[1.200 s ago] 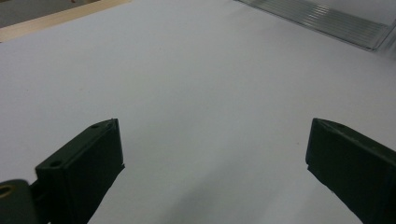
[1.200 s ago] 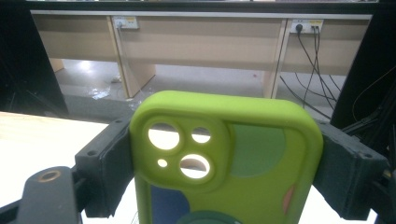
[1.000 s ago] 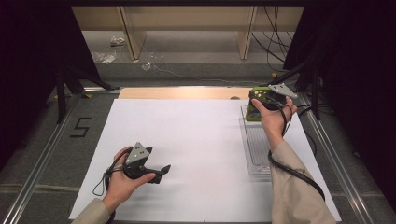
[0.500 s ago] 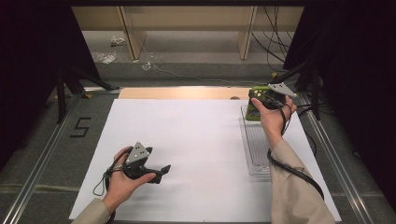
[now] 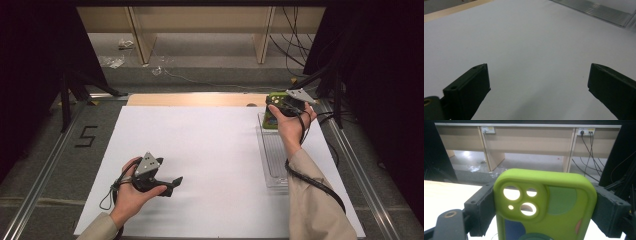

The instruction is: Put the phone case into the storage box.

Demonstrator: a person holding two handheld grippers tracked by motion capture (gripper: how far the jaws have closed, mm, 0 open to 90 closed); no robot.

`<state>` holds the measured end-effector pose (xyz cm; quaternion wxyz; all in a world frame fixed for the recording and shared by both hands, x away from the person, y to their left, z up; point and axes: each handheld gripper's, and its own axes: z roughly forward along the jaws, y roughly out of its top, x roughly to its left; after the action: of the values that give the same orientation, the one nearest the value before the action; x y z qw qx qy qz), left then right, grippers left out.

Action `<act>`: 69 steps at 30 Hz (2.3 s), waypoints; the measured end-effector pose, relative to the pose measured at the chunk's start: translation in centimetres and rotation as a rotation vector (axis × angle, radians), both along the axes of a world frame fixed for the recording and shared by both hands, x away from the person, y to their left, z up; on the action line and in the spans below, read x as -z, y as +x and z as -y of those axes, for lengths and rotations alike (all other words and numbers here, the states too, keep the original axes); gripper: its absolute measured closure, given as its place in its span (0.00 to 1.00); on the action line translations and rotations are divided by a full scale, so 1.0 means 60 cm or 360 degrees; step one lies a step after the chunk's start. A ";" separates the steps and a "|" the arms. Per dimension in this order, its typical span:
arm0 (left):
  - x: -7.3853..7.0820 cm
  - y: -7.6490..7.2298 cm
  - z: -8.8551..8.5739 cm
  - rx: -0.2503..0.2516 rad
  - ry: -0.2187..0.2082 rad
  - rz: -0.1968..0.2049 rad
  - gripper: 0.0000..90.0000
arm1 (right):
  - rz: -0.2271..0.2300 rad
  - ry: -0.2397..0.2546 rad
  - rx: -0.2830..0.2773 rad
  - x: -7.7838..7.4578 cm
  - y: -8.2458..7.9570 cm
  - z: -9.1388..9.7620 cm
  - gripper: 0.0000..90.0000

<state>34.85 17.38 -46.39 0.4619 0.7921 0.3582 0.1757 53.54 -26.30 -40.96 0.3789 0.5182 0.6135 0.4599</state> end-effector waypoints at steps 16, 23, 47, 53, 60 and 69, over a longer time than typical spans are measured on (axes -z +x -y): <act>0.000 0.000 0.000 0.0001 -0.0001 -0.0003 0.04 | -0.0006 -0.0019 -0.0002 0.003 0.006 -0.005 0.19; 0.000 0.000 0.000 0.0002 -0.0001 -0.0003 0.04 | -0.0010 -0.0027 -0.0010 0.004 0.009 -0.009 0.19; 0.001 0.000 0.000 0.0004 0.0000 -0.0005 0.04 | -0.0032 -0.0039 -0.0023 0.017 0.018 -0.019 0.19; 0.001 0.000 0.000 0.0004 -0.0001 -0.0005 0.04 | -0.0036 -0.0043 -0.0023 0.019 0.019 -0.019 0.19; 0.001 0.000 0.000 0.0004 -0.0003 -0.0004 0.04 | -0.0048 -0.0045 -0.0025 0.023 0.021 -0.019 0.19; 0.001 0.000 0.000 0.0005 -0.0001 -0.0005 0.04 | -0.0047 -0.0049 -0.0032 0.024 0.022 -0.019 0.19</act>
<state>34.87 17.38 -46.46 0.4619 0.7928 0.3577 0.1738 54.87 -25.15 -42.42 0.3732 0.5129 0.6311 0.4465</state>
